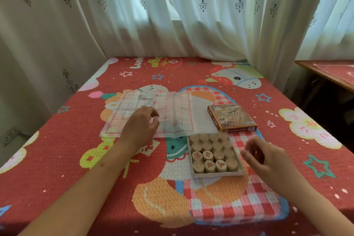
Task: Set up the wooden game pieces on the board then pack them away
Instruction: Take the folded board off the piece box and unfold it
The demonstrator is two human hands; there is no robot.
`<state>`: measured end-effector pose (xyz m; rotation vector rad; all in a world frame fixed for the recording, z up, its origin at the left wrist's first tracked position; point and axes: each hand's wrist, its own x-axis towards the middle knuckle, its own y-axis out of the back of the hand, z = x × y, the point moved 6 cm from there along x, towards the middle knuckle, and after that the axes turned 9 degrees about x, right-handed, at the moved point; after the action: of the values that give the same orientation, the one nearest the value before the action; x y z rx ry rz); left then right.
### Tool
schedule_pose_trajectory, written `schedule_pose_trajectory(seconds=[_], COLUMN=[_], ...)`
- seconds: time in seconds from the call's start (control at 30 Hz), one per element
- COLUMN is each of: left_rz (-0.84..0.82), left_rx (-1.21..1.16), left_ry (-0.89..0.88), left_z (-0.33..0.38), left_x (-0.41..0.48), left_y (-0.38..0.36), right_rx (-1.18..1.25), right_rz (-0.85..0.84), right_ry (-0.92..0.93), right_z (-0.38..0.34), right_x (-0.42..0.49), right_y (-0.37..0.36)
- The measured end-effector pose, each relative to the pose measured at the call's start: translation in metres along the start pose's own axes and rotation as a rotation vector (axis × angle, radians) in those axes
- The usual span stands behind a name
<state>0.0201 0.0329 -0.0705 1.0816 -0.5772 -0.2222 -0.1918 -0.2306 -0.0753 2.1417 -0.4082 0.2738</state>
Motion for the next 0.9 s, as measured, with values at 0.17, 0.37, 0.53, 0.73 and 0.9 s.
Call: schedule_pose_trajectory(seconds=[0.17, 0.37, 0.53, 0.73, 0.9], left_rz=[-0.188, -0.379, -0.419, -0.464, -0.450], left_rx=[-0.027, 0.180, 0.277, 0.195, 0.170], left_ry=[0.066, -0.007, -0.003, -0.046, -0.072], left_z=[0.067, 0.098, 0.102, 0.103, 0.108], left_x=[-0.031, -0.054, -0.062, -0.062, -0.063], left_y=[-0.014, -0.039, -0.039, -0.037, -0.035], right_rx=[-0.006, -0.247, -0.189, -0.171, -0.187], right_rz=[-0.163, -0.254, -0.310, -0.322, -0.322], right_ry=[-0.315, -0.290, -0.284, -0.257, -0.267], right_z=[0.017, 0.018, 0.020, 0.021, 0.020], right_x=[0.029, 0.034, 0.021, 0.016, 0.013], right_y=[-0.018, -0.032, -0.028, -0.025, -0.018])
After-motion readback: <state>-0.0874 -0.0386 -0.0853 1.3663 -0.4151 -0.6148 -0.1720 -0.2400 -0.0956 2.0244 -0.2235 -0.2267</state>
